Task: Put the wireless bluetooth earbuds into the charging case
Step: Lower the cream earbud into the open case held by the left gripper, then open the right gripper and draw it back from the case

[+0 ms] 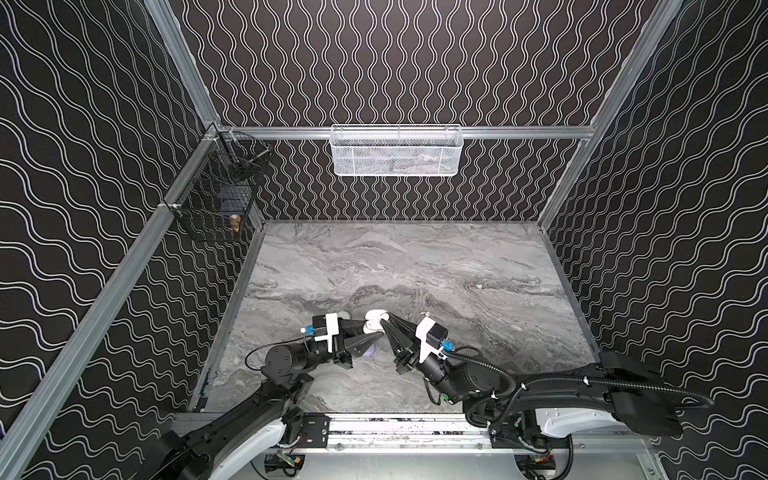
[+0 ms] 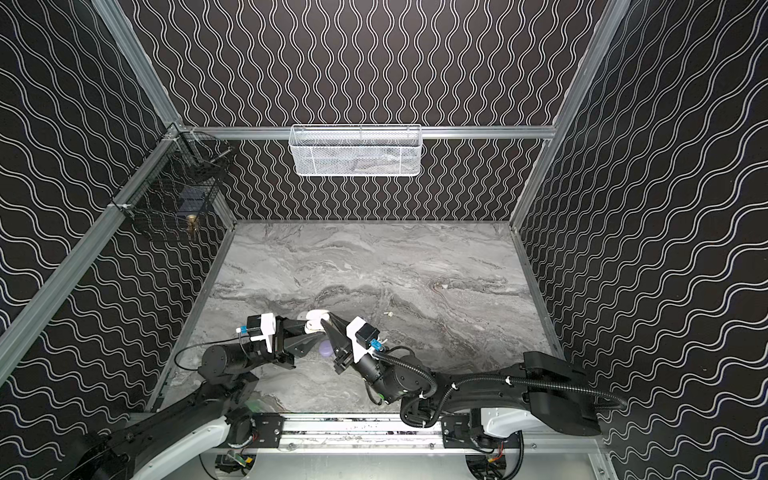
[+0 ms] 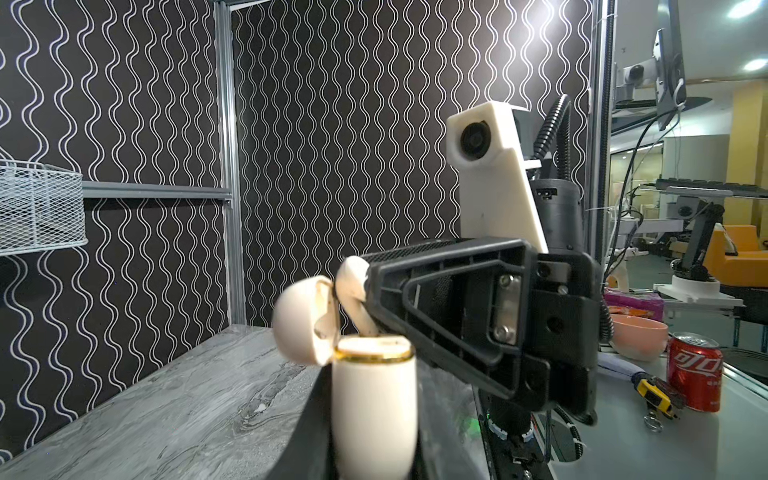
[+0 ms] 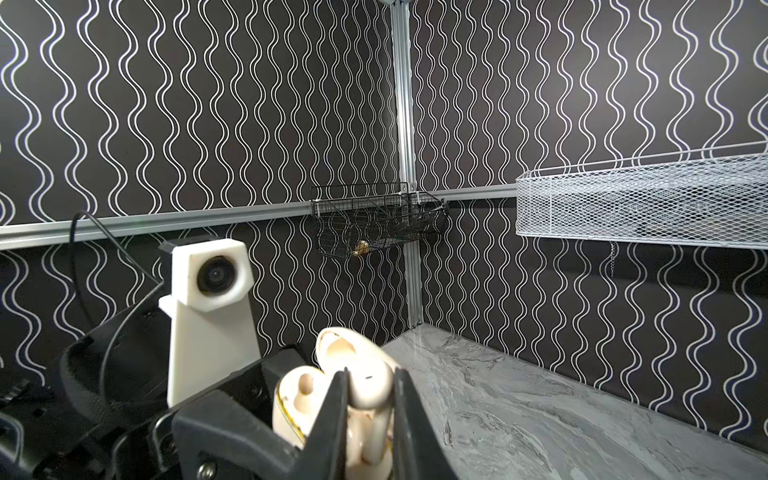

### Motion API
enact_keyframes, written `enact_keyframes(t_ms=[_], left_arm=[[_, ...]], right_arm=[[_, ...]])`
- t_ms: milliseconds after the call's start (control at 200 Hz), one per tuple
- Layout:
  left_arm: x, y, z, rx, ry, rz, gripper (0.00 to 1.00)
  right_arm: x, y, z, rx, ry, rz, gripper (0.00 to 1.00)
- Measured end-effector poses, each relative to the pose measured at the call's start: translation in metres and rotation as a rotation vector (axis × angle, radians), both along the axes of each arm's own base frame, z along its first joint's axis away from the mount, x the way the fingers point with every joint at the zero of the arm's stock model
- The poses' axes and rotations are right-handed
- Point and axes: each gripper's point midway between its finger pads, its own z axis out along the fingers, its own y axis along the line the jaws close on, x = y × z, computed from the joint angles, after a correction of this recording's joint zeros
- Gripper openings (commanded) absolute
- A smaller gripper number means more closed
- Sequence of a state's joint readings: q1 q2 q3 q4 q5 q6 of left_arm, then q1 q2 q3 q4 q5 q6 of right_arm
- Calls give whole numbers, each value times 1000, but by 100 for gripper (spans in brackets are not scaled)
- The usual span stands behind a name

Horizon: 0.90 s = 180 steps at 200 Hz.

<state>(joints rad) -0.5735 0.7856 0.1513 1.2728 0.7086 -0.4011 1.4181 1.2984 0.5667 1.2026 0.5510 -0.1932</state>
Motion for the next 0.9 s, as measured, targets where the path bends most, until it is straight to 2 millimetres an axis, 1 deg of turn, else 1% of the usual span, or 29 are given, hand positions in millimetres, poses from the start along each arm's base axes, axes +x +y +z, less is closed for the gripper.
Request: enact_keyframes(t_ms=[195,370,470,540,671,731,831,901], left_arm=[[-2,1,0,-1,10,-7,0],[-1,2,-1,-5,15,0,0],[2,5,4,-29,5,25,0],[1,8,11,-54,-21,37,0],[-6,11,21,-86,-73,31,0],[-8,11,22,-91,-82,28,0],[-9,12,24,-96,-93,26,0],[-8,12,24,-95,-91,32,0]], right_arm=[[-2,-1,-1,3,-4,15,8],[-6,-6,-2,23,-6,36,9],[-7,-7,-1,33,-6,40,13],[-6,-6,-5,24,2,40,15],[-6,2,-18,-29,12,44,16],[-5,4,-18,-35,15,45,16],[-5,5,-16,-37,17,45,22],[-5,3,-16,-35,27,44,25]])
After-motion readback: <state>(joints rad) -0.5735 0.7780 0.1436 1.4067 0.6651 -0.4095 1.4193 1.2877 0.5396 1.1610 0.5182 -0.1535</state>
